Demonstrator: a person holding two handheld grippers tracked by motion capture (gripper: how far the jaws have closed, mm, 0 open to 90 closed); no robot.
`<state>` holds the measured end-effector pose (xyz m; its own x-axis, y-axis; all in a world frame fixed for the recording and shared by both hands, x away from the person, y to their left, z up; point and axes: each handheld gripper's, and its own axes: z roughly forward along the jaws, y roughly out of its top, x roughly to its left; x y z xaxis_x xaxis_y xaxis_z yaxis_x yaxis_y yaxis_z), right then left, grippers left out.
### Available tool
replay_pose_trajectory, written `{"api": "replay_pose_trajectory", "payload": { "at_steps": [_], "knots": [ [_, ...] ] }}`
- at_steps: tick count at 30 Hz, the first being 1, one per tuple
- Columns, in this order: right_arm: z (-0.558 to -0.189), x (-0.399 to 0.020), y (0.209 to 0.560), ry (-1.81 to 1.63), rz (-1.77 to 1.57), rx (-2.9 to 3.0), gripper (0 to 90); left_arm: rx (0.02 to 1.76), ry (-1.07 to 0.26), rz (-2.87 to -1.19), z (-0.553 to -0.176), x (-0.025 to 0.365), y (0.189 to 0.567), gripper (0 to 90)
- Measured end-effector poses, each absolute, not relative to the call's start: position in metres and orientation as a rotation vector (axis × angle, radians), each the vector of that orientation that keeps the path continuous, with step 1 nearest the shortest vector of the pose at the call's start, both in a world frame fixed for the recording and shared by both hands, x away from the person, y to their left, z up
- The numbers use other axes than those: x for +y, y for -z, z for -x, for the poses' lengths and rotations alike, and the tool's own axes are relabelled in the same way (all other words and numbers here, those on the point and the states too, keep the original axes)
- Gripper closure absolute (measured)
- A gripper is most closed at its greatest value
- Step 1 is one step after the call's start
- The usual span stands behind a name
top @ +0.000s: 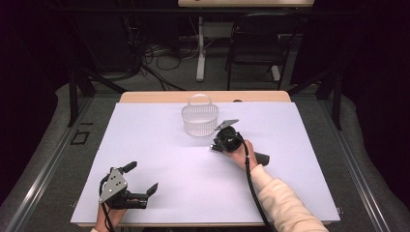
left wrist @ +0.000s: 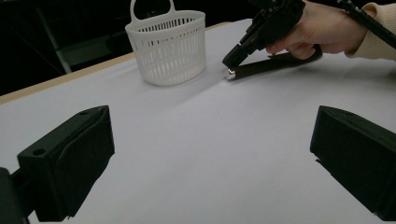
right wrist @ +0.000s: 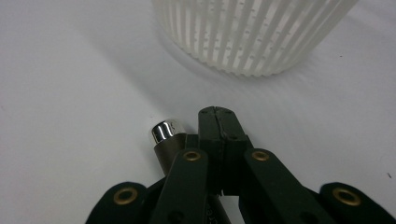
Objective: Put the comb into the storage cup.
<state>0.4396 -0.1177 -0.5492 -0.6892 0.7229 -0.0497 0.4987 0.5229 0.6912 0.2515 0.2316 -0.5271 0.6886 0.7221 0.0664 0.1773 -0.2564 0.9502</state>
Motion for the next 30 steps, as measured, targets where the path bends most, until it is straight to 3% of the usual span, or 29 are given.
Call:
{"api": "replay_pose_trajectory", "payload": {
  "at_steps": [30],
  "knots": [
    [-0.419,-0.103,0.548,-0.863,-0.900,2.578,90.0,0.720,-0.607,-1.802,-0.252,0.231,0.528,0.0]
  ]
}}
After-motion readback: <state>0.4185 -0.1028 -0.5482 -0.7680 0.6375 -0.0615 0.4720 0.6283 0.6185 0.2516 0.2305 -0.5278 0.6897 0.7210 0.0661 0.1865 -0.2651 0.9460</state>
